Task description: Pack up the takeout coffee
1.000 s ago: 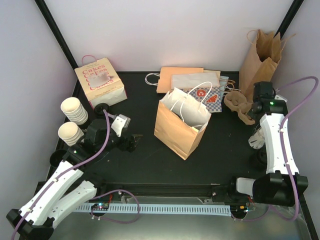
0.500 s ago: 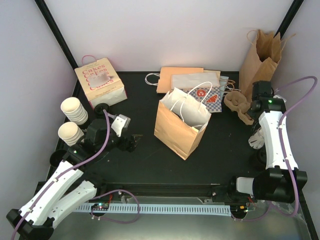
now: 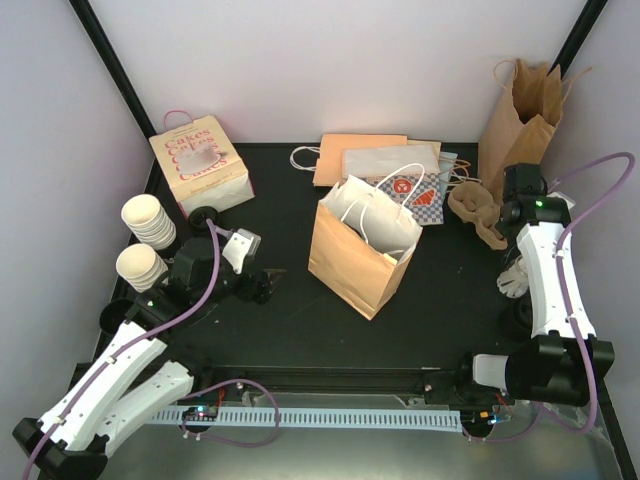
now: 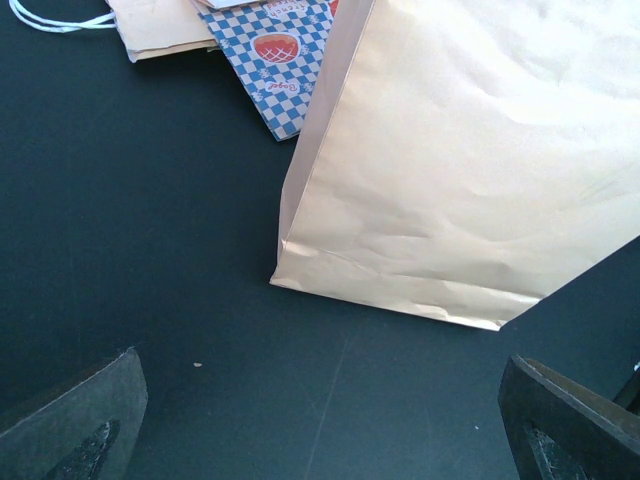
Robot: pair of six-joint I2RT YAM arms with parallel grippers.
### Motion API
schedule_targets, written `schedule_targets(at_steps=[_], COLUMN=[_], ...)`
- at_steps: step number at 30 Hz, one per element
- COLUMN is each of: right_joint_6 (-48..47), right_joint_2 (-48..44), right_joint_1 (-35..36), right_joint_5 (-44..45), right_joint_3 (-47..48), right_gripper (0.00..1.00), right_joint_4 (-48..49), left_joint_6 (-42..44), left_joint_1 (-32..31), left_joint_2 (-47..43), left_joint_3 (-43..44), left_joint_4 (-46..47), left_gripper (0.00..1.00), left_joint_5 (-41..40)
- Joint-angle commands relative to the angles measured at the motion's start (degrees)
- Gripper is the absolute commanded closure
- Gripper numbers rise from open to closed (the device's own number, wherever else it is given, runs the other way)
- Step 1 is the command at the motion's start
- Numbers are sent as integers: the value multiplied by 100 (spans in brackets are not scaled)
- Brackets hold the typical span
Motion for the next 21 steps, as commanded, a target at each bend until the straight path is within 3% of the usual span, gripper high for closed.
schedule_targets(at_steps=[1,5,21], right_joint_6=[124,156,211], right_joint_2=[-26,-64,-55], right_joint_1=[-43,-44,-37], right_joint_5=[254,297,-24], right_joint_3=[-35,68,1236], right_gripper=[89,99,99], right_joint_4=[55,-62,-1150], left_joint_6=[75,72,72], left_joint_1=[41,39,42], left_joint_2=[-55,-58,-23], left_joint_3=[-32,-25,-21], left_joint_4=[128,134,128], left_gripper=[1,1,1], left_joint_5=[73,67,73])
